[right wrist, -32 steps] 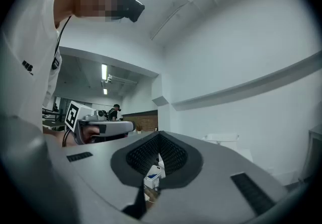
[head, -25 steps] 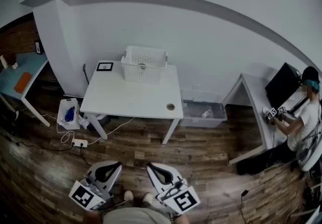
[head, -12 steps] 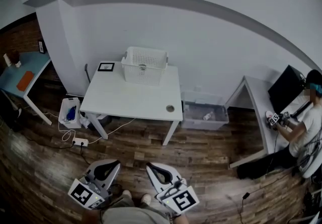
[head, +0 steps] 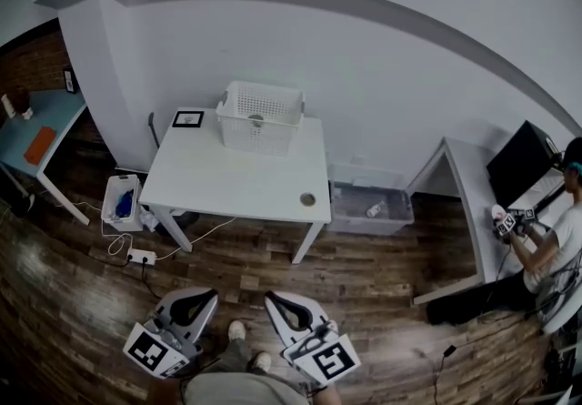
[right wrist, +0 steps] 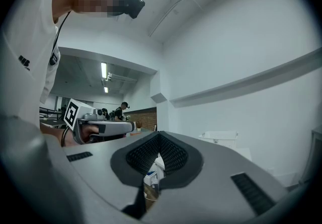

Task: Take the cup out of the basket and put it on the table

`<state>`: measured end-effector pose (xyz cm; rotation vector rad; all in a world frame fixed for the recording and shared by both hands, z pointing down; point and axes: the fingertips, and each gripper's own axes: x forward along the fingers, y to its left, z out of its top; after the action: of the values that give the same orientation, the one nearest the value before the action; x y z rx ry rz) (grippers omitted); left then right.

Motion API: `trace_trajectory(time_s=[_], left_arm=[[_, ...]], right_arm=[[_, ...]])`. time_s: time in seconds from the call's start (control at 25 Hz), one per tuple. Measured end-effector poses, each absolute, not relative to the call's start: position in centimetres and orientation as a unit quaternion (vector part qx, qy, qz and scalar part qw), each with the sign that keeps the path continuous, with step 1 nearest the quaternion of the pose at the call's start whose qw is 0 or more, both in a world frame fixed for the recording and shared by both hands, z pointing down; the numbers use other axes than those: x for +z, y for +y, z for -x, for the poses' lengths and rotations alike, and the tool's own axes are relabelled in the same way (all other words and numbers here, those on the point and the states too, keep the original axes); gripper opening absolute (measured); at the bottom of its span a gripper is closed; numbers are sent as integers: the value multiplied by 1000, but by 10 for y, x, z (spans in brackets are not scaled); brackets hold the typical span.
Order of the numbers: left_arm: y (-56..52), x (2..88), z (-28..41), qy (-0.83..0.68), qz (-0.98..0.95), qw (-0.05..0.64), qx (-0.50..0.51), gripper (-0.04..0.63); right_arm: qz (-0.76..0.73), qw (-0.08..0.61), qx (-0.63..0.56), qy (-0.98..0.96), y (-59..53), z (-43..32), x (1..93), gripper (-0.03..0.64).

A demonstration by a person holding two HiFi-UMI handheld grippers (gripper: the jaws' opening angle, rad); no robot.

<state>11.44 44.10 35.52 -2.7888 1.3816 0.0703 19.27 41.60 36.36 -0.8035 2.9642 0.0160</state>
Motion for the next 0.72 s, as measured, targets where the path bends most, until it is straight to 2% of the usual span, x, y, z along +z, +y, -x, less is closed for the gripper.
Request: trace_trajectory(time_s=[0.72], left_arm=[[341, 360, -46, 421, 907, 7, 22, 1]], right_arm=[[291, 19, 5, 957, 320, -126, 367, 9]])
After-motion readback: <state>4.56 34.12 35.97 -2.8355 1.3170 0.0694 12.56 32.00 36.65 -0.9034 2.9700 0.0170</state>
